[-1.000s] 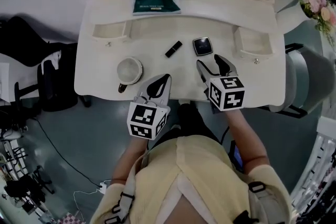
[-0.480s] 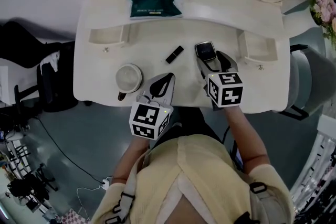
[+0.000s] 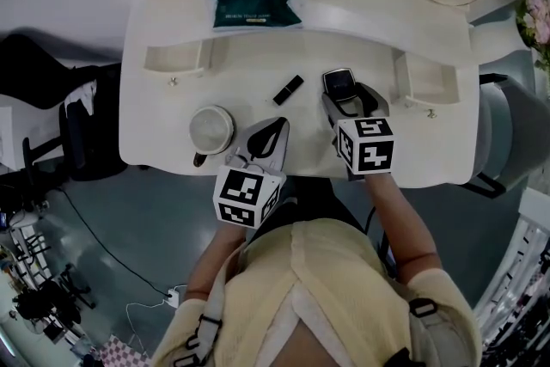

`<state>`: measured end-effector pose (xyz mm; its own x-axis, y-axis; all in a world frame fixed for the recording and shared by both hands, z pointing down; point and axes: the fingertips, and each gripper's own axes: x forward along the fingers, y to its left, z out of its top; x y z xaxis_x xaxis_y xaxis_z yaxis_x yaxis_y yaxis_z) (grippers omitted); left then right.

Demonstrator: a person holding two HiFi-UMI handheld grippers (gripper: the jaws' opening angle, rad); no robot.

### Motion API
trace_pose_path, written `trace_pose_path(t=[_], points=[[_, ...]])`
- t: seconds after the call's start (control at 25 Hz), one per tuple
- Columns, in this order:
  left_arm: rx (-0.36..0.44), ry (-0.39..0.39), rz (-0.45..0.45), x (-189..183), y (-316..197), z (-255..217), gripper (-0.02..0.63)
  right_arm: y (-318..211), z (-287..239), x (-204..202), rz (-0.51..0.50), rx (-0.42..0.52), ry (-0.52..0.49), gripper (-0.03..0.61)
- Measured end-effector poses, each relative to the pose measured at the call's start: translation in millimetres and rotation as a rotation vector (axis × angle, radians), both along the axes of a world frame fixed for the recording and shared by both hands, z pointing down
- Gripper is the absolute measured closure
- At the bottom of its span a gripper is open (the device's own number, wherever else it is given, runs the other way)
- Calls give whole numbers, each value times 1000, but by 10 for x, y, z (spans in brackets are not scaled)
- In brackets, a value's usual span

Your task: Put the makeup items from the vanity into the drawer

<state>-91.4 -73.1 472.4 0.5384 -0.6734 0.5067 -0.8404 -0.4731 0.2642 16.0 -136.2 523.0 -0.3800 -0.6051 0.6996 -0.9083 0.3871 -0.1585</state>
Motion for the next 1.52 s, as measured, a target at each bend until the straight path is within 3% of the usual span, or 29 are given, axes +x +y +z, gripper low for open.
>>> trace_pose_path(t=[0.52,0.88,1.24,1.52], points=[[16,-12,-21,-50,78,-75,615,50,-11,13,-41,10,23,281],[59,-2,-3,16,82,-222,615,128,-449,22,-97,108,-17,282],[108,32,75,414,-80,-397,615,188,-893,305,-119,197,-65,284],[156,43,118,752,-262,-547,615,201,-1005,790,-116,199,-37,285]])
